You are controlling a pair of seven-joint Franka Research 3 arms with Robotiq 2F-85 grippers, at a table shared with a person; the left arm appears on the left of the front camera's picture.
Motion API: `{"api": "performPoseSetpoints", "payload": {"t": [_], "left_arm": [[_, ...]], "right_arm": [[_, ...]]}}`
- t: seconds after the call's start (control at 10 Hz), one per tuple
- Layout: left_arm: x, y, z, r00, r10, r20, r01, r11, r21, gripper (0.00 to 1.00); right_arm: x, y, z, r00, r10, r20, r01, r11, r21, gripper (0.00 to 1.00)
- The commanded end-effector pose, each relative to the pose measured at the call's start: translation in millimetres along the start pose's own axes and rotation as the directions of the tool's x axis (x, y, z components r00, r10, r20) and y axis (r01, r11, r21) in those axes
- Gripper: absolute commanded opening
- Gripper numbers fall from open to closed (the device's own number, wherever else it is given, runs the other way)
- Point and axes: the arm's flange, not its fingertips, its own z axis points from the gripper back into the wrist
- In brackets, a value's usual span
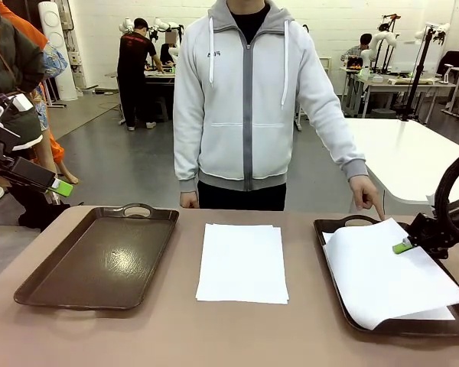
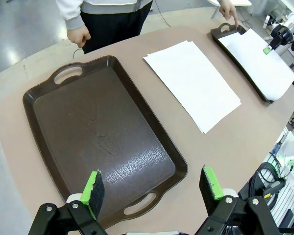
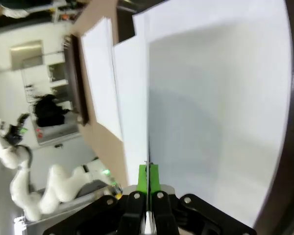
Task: Sort the A4 documents.
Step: Place the A4 Paper in the designated Handle tray.
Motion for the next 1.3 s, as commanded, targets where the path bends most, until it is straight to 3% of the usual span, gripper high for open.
{"api": "performPoseSetpoints", "payload": {"t": [0.0,0.3,0.7,1.2], "left_arm": [[-0.2,0.5,-0.8,1.000,0.002,0.004,-0.002,1.000,-0.014,1.00],[-0.2,0.5,-0.8,1.000,0.002,0.004,-0.002,1.000,-0.014,1.00],[-0.2,0.5,-0.8,1.000,0.002,0.004,-0.002,1.000,-0.014,1.00],[-0.2,0.5,-0.8,1.000,0.002,0.004,-0.002,1.000,-0.014,1.00]], "right_arm": [[12.1,-2.8,0.8,0.999,-0.001,-0.034,-0.004,0.992,-0.129,0.01],[20.0,-4.6,9.7,1.000,-0.005,0.026,0.010,0.979,-0.203,0.01],[28.1,-9.1,5.3,0.985,-0.008,0.174,0.033,0.989,-0.141,0.01],[36.4,-9.0,-0.9,0.989,-0.023,0.147,0.042,0.991,-0.127,0.01]]}}
